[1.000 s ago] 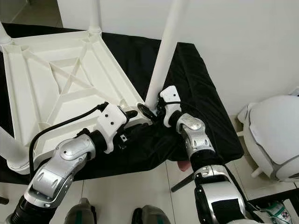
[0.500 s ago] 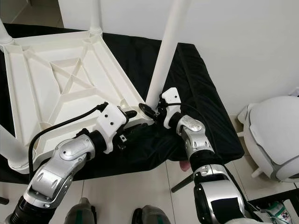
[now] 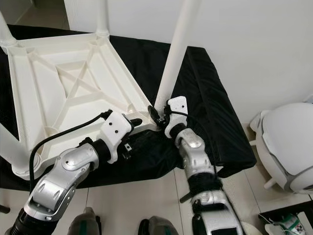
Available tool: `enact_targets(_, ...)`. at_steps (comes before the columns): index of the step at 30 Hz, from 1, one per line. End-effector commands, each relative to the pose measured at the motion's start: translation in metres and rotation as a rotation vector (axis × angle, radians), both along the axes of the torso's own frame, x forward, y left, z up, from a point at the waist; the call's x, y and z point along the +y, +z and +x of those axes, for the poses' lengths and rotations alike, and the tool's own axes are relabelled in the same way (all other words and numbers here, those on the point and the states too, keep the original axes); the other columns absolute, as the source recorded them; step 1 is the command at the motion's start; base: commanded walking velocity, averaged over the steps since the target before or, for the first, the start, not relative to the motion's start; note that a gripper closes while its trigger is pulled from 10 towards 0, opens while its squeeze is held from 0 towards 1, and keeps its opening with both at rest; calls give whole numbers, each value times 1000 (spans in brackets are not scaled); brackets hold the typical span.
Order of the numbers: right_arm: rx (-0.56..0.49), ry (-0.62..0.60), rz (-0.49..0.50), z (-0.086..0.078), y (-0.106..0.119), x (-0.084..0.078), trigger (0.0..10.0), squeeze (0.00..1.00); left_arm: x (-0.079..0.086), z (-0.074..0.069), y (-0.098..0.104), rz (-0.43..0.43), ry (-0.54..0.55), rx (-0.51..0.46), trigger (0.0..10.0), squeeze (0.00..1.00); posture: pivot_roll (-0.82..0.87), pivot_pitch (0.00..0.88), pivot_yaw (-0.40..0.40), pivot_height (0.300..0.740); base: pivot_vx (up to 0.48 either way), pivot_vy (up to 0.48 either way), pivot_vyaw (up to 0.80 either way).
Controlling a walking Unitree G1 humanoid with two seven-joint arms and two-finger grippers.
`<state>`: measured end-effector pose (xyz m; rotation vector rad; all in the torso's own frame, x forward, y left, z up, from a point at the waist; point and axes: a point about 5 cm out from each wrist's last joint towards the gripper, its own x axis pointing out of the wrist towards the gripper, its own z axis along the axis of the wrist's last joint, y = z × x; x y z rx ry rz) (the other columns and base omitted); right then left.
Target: Building children table
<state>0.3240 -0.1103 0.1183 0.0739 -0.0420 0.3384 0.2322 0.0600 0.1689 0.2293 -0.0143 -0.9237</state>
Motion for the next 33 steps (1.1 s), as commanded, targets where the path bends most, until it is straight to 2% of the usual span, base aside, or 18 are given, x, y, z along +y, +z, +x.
enact_targets(1, 37, -117, -7, -2, -5, -11, 10000, 0, -1, 1, 2, -7, 23, -6, 10000, 0, 19, 6, -121, 740, 0, 0, 0)
enact_targets(3, 46, -184, 36, -5, -4, 1, 10000, 0, -2, 2, 3, -8, 18, -8, 10000, 0, 8, 11, -110, 740, 0, 0, 0)
enact_targets(4, 42, -188, 51, -8, -1, 9, 10000, 0, -2, 3, 3, -10, 16, -9, 10000, 0, 6, 12, -107, 740, 0, 0, 0)
enact_targets(6, 35, -178, 52, -10, 1, 15, 10000, 0, -2, 3, 4, -11, 14, -8, 10000, 0, 6, 12, -107, 740, 0, 0, 0)
enact_targets(9, 23, -175, 48, -11, 4, 16, 10000, 0, -2, 3, 4, -12, 13, -7, 10000, 0, 3, 12, -105, 740, 0, 0, 0)
enact_targets(14, 19, -191, 19, -11, 5, 7, 10000, 0, -3, 2, 4, -13, 8, -5, 10000, 0, 0, 14, -104, 740, 0, 0, 0)
enact_targets(15, 22, -190, 27, -12, 5, 5, 10000, 1000, -2, 2, 4, -13, 8, -6, 10000, 0, 0, 14, -104, 740, 0, 0, 0)
enact_targets(19, -2, -138, 51, -10, 10, -1, 10000, 1000, -3, 3, 5, -18, 7, -10, 10000, 0, -3, 15, -102, 740, 0, 0, 0)
enact_targets(24, -32, -94, 36, -6, 15, -8, 10000, 1000, -3, 3, 6, -19, 6, -12, 10000, 0, -3, 15, -102, 740, 0, 0, 0)
enact_targets(26, -37, 4, 10, -1, 17, -14, 10000, 1000, -3, 4, 6, -20, 6, -15, 10000, 0, -4, 13, -103, 740, 0, 0, 0)
enact_targets(27, -24, 89, -22, 2, 15, -17, 10000, 0, -3, 4, 7, -21, 5, -16, 10000, 0, -4, 14, -103, 740, 0, 0, 0)
enact_targets(28, -24, 89, -22, 2, 15, -17, 10000, 0, -3, 4, 7, -21, 5, -16, 10000, 0, -4, 14, -103, 740, 0, 0, 0)
enact_targets(30, 7, 199, -76, 5, 11, -22, 10000, 0, -4, 5, 7, -22, 5, -18, 10000, 0, -4, 14, -103, 740, 0, 0, 0)
enact_targets(33, 23, 263, -126, 8, 7, -25, 10000, 0, -3, 5, 8, -22, 4, -20, 10000, 0, -3, 12, -102, 740, 0, 0, 0)
